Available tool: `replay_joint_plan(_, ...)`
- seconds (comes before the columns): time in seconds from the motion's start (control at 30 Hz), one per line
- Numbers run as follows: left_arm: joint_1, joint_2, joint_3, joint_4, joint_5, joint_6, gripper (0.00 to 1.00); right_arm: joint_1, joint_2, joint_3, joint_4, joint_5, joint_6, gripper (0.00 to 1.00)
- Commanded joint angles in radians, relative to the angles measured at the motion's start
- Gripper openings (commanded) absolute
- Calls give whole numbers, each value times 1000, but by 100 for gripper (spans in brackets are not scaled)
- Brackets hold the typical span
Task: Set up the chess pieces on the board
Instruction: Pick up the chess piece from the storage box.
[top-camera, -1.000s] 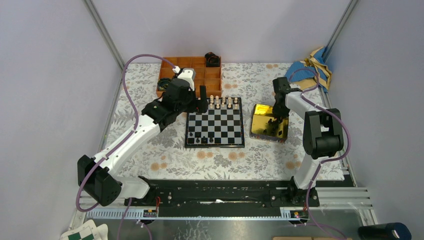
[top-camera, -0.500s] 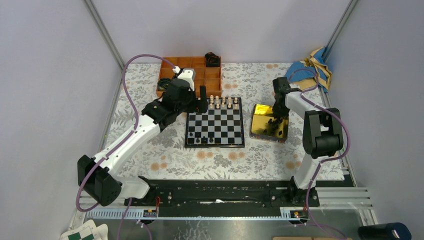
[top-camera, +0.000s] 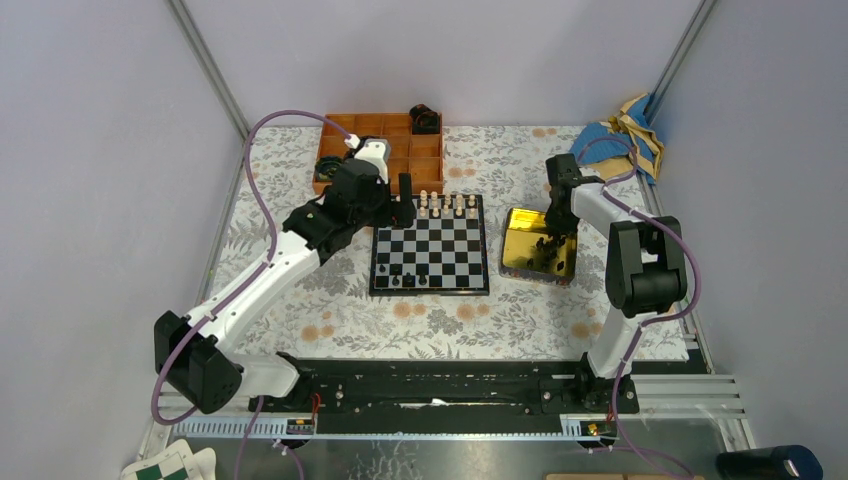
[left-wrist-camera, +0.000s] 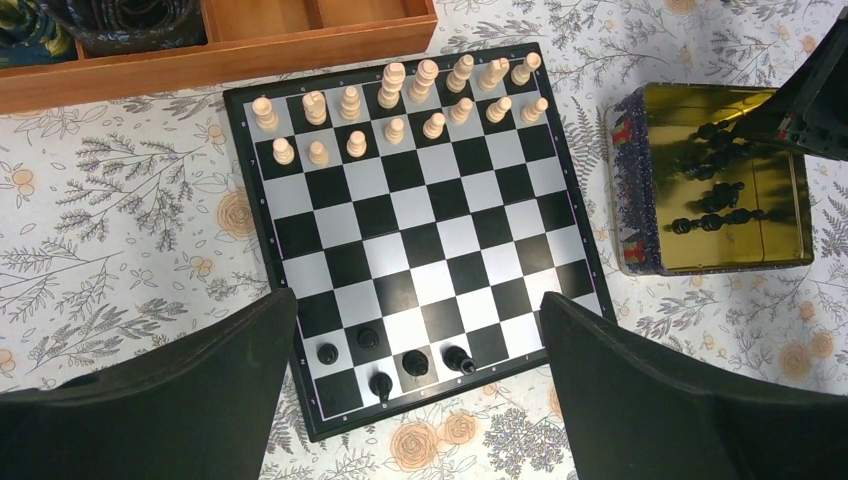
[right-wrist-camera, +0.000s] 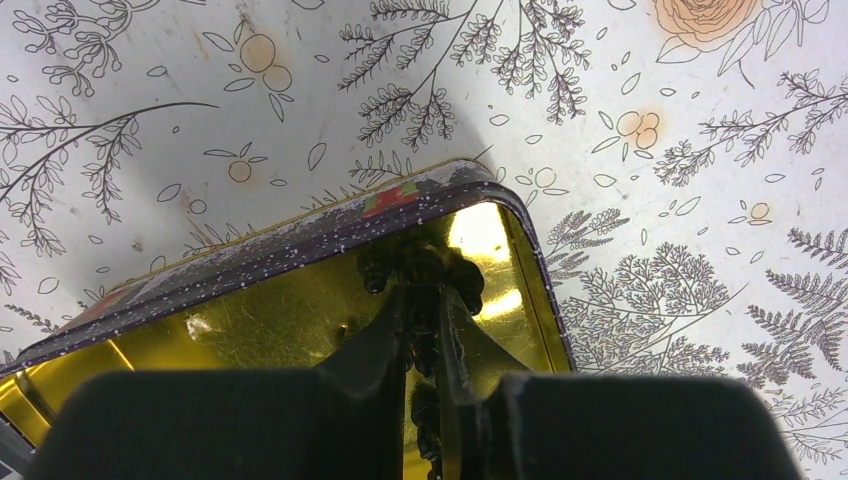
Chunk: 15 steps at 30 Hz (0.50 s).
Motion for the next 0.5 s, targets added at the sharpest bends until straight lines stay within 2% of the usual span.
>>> replay_joint_plan(0.0, -3, -30, -10, 15, -16, 3, 99, -5, -66, 30, 6, 3, -11, 0)
replay_joint_plan(0.47, -2, -54, -24, 15, -9, -14, 99, -6, -136, 19, 2, -4, -24, 0)
